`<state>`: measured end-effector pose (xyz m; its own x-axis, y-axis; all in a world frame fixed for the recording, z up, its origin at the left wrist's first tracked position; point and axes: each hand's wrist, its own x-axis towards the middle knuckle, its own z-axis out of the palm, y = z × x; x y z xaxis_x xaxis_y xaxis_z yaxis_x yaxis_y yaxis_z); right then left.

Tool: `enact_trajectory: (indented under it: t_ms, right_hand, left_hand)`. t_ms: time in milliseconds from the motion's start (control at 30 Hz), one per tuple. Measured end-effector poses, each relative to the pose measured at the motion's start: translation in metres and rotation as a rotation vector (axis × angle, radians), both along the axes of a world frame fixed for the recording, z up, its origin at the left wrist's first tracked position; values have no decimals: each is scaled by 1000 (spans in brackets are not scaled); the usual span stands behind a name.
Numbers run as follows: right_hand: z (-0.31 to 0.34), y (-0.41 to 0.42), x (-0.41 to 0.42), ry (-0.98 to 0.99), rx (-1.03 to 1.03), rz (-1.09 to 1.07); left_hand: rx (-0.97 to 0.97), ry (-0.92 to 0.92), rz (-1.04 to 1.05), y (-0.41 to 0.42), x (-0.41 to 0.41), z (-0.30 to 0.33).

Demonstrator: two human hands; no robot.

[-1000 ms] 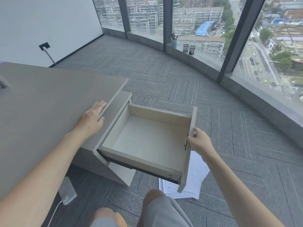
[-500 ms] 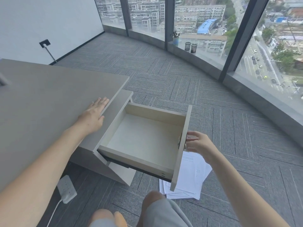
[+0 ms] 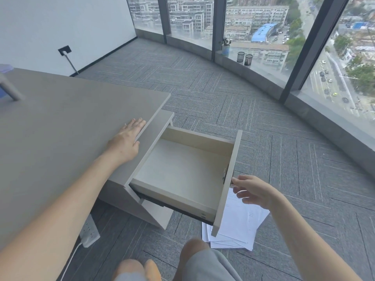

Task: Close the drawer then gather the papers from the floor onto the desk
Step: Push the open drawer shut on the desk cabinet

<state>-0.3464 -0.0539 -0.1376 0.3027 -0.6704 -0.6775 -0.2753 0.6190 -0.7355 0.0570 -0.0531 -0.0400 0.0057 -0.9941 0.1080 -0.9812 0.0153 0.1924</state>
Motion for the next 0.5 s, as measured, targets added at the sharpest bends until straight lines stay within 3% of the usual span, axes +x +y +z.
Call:
enact_trajectory:
  t_ms: [133,500]
  right_hand:
    - [-2,-4,9,-16,-32,53]
    - [-2,-17,36,172,-135,182]
  left_hand:
    - [2,-4,-7,0,1,-1]
    - [-1,-21,-14,-3,2,-3]
